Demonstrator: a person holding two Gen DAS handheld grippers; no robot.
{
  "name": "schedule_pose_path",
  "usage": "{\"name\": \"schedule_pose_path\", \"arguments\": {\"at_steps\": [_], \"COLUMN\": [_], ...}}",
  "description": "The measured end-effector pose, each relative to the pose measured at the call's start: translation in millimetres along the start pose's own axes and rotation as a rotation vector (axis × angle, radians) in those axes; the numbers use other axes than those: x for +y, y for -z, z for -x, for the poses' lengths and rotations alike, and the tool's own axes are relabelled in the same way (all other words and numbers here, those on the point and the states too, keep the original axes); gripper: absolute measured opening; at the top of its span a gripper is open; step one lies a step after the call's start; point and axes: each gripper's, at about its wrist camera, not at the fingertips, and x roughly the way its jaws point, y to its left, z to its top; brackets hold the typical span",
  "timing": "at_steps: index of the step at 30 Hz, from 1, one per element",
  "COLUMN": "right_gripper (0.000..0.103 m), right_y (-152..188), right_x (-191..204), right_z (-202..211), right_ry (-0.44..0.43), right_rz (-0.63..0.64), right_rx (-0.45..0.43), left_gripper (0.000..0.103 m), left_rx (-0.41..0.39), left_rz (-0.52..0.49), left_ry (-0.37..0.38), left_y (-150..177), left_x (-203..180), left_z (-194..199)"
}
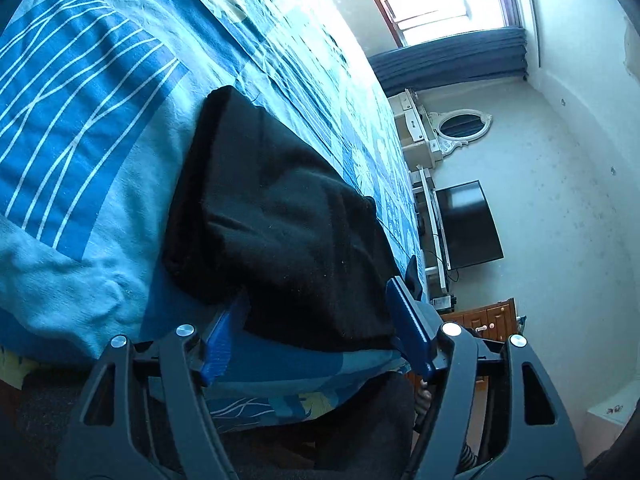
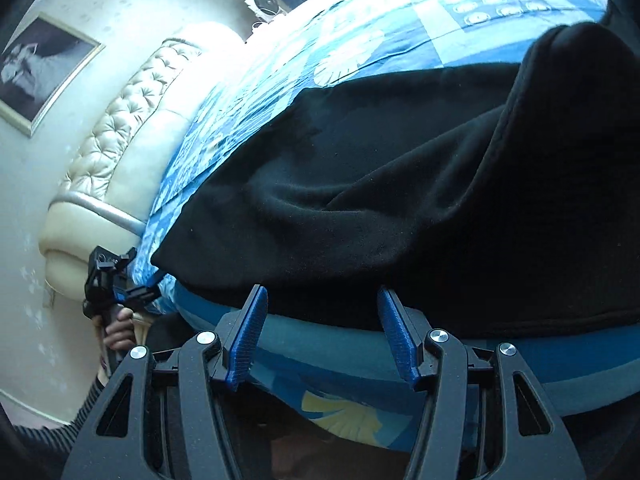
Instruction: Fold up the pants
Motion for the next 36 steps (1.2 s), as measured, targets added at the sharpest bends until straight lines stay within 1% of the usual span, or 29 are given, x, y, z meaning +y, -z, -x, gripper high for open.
{"name": "schedule_pose_path", "arguments": {"at_steps": [5,7,8,9,10,11,12,13,14,17,20,23,26,27,28,29,31,32,34,35,36], "right_gripper": [0.06,0.061,0.061,0.061,0.058,0.052,0.037,0.019,0.016,0.012,0.011,0.011,0.011,0.012,0.018,0.021,0.033,0.035,0.041,0.042,0.044], "right_y": [-1.5,-4.8,-7.4,-9.0,-10.1,-11.7,-12.6,-15.7,-16.7,-13.8,-2.8,9.6,8.8,7.5,6.7,6.7,4.1,2.7,-3.4,-8.5,-13.6], "right_x": [-1.9,-5.2,-8.3,-10.8,-12.4,-12.8,-11.5,-10.6,-8.3,0.9,1.5,-17.9,-35.9,-37.1,-36.7,-35.9,-36.6,-40.3,-53.4,-63.1,-73.4], "right_z": [-2.0,-3.6,-6.1,-7.7,-10.0,-11.4,-11.4,-11.1,-9.0,5.9,16.3,7.2,3.4,5.2,9.3,16.0,35.4,48.9,79.9,96.4,114.9], "right_ry": [-0.025,-0.037,-0.04,-0.041,-0.037,-0.018,0.015,0.029,0.029,0.03,0.045,0.064,-0.015,-0.032,-0.039,-0.027,0.012,0.033,0.066,0.091,0.135], "right_rz": [-0.063,-0.106,-0.133,-0.16,-0.181,-0.185,-0.175,-0.156,-0.141,-0.119,-0.111,-0.139,-0.215,-0.226,-0.224,-0.213,-0.188,-0.181,-0.186,-0.194,-0.205], "right_rx": [-0.023,-0.04,-0.047,-0.052,-0.057,-0.062,-0.061,-0.061,-0.069,-0.098,-0.1,-0.048,-0.04,-0.035,-0.037,-0.045,-0.077,-0.107,-0.168,-0.204,-0.247], "left_gripper": [0.07,0.07,0.065,0.051,0.044,0.034,0.024,0.02,0.016,0.013,0.012,0.011,0.011,0.012,0.012,0.013,0.018,0.022,0.026,0.031,0.038], "left_rx": [-0.02,-0.03,-0.031,-0.031,-0.022,-0.014,-0.013,-0.01,-0.01,-0.029,-0.024,0.011,0.027,0.035,0.043,0.05,0.063,0.065,0.056,0.045,0.029], "left_rz": [0.041,0.081,0.097,0.103,0.097,0.083,0.065,0.043,0.022,-0.036,-0.082,-0.095,-0.078,-0.074,-0.08,-0.096,-0.148,-0.175,-0.222,-0.241,-0.253], "left_ry": [-0.047,-0.048,-0.045,-0.053,-0.073,-0.099,-0.126,-0.15,-0.171,-0.236,-0.306,-0.343,-0.329,-0.325,-0.324,-0.33,-0.342,-0.347,-0.356,-0.356,-0.357], "left_y": [-4.8,-7.3,-7.2,-6.5,-6.8,-6.9,-6.3,-5.8,-4.9,0.1,8.5,16.6,13.0,11.7,11.5,12.3,15.8,19.5,26.8,29.0,31.0], "left_x": [7.5,14.3,17.5,19.4,19.5,18.7,17.7,14.8,11.2,-1.7,-7.0,-1.5,2.9,2.1,-0.4,-3.8,-12.4,-17.3,-29.4,-35.5,-41.4], "left_z": [-14.5,-17.6,-18.1,-18.1,-20.4,-22.5,-23.4,-24.3,-24.7,-22.2,-22.2,-28.6,-30.1,-29.5,-28.8,-27.1,-23.9,-21.2,-16.3,-13.9,-11.1]}}
